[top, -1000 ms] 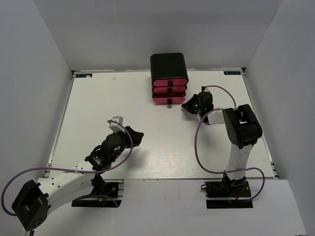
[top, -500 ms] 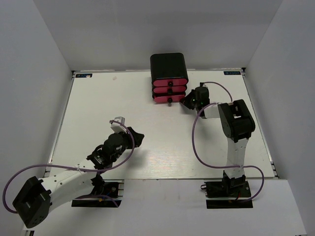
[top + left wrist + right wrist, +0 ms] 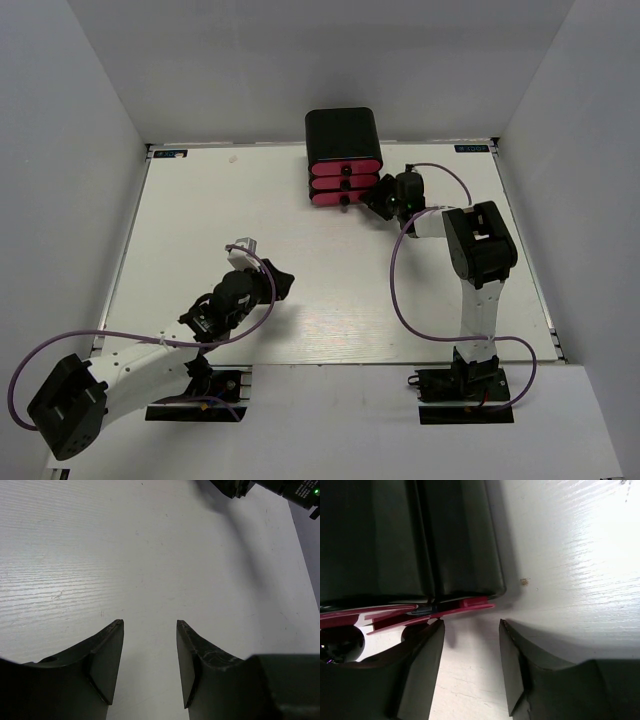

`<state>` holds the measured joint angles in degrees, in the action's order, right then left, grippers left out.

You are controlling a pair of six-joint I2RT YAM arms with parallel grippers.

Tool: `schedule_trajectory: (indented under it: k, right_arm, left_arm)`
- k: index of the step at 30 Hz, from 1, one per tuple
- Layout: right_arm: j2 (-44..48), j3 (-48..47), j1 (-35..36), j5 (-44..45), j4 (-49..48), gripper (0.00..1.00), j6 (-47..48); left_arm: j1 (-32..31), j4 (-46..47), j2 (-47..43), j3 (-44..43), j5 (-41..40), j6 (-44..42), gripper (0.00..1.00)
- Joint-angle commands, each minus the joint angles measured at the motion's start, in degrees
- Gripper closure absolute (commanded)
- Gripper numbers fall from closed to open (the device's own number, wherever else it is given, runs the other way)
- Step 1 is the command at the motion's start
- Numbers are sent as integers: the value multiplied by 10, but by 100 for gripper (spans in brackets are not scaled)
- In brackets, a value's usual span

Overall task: Sort the stationery into containers
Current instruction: Close the drawer

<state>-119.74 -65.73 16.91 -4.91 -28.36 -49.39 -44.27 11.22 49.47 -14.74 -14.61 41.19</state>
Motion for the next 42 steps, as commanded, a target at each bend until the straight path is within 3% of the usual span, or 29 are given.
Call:
schedule_trajectory:
  k: [1,6,12,16,18,19,20,22,25,28,29,30,32,33,35,36,38,39,42]
  right_arm:
    - [-9,-20,1,1,-9,46,-8]
    - [-8,-19,1,0,-9,37,-6]
    - [-8,-24,1,-4,-8,33,-6]
    - [7,-10,-1,-19,-8,46,-4]
    - [24,16,-2,-39,-7,59,-1]
    - [35,47,-3,-46,-7,66,1]
    - [46,60,-4,-52,-8,84,5]
    - [75,102,-5,-76,-18,100,8]
    - [132,158,-8,-98,-10,100,39]
    - [194,168,-6,-156,53,100,186]
    - [218,159,-6,-184,107,90,262]
    - [244,153,-3,-190,134,72,296]
    - [298,159,-3,-188,204,53,398]
    - [312,162,-6,-182,213,36,428]
    - [361,148,-6,-144,270,10,475]
    - [382,141,-7,-116,282,10,475]
    - [399,118,-7,-78,321,10,477]
    - [424,114,-7,-58,328,10,491]
    - [463,113,-7,-30,316,10,530]
  left_arm:
    - [-2,9,-1,-19,5,-2,43]
    - [-2,9,-6,-19,5,-2,43]
    - [-2,9,-6,-19,5,-2,43]
    - [-2,4,-11,-19,5,-2,45]
    - [-2,4,-17,-19,5,-2,45]
    - [-2,4,-17,-19,5,-2,45]
    - [-2,4,-17,-19,5,-2,48]
    - [-2,4,-17,-19,5,-2,51]
    - [-2,9,-23,-19,5,-2,58]
    - [-2,22,-23,-19,5,-14,70]
    - [-2,22,-17,-27,11,-21,73]
    - [-2,22,-17,-27,11,-21,74]
    - [-2,22,-4,-41,11,-37,74]
    - [-2,22,-4,-49,11,-37,70]
    - [-2,22,3,-66,11,-51,52]
    - [-2,15,9,-72,6,-51,27]
    - [-2,10,18,-90,5,-59,7]
    - [-2,10,26,-95,5,-66,0]
    - [-2,4,41,-121,5,-86,0]
